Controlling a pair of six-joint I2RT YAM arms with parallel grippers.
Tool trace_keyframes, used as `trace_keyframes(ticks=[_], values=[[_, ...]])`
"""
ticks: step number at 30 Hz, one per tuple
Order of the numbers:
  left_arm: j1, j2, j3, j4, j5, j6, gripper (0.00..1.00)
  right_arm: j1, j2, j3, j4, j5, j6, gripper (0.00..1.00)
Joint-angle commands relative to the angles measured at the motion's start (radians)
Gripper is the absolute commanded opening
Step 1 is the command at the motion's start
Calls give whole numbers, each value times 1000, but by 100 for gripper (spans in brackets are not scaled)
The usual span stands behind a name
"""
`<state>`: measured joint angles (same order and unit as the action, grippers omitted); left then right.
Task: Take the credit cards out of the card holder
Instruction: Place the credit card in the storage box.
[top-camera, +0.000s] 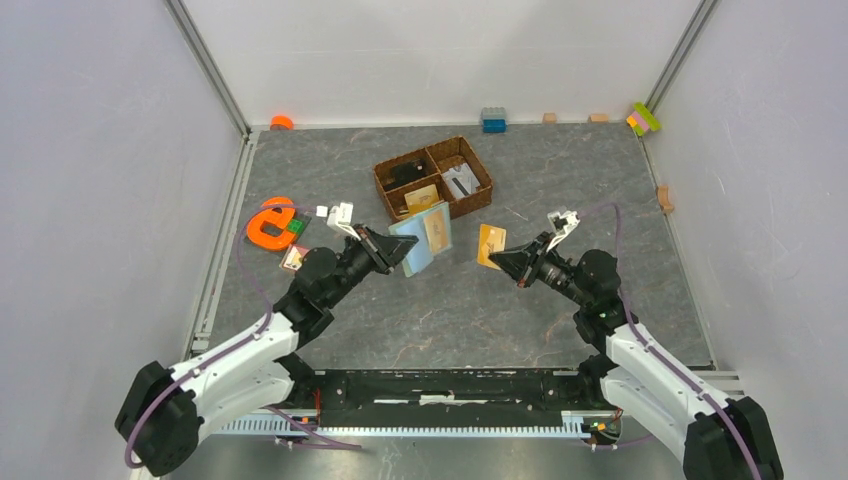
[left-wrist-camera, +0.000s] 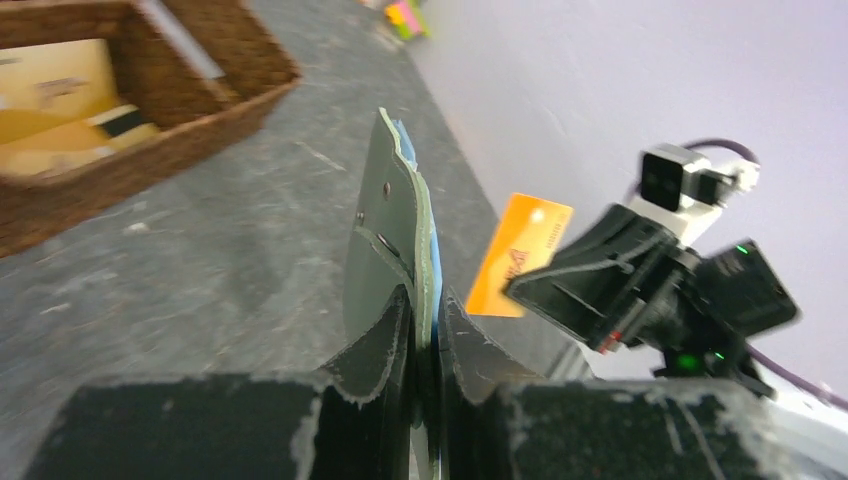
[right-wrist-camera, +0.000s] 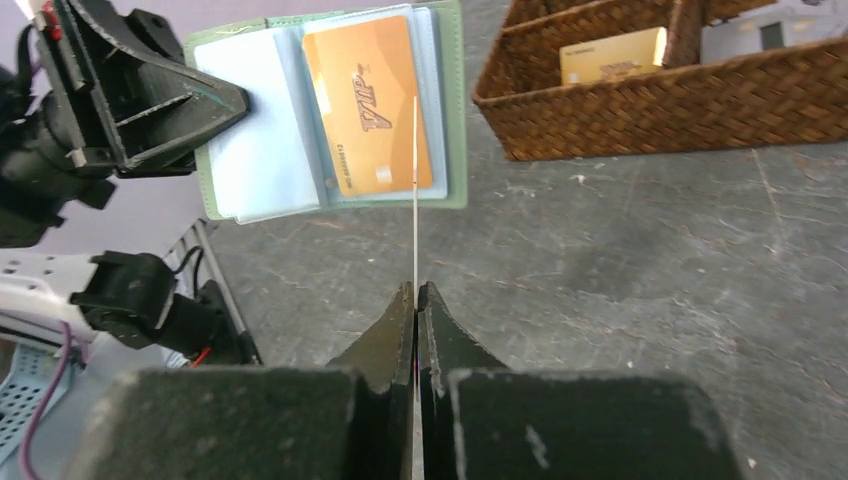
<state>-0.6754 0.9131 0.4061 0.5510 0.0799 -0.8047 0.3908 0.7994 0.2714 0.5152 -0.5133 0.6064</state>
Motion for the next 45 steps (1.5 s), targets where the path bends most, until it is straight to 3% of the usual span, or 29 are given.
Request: trace_keyframes(ticks=[1, 11, 16, 25, 29, 38, 41, 45], values=[[5, -81, -12, -130, -224, 57, 2, -3, 4, 41, -50, 71, -79, 0], [3, -242, -54, -153, -326, 105, 2, -4, 239, 44, 184, -3, 110, 0], [4, -293, -73, -175, -409, 92, 2, 34, 392, 84, 300, 139, 317, 0], [2, -366, -102, -186, -478, 61, 2, 186, 668, 421, 253, 356, 328, 0], [0, -367, -102, -185, -468, 55, 2, 188, 792, 594, 161, 367, 203, 0], [-1, -388, -122, -174, -478, 82, 2, 192, 1070, 1086, -137, 369, -342, 0], [-1, -419, -138, -157, -482, 79, 2, 192, 1111, 1146, -103, 347, -496, 0], [-1, -423, -135, -158, -466, 77, 2, 192, 1088, 1036, 114, 306, -711, 0]])
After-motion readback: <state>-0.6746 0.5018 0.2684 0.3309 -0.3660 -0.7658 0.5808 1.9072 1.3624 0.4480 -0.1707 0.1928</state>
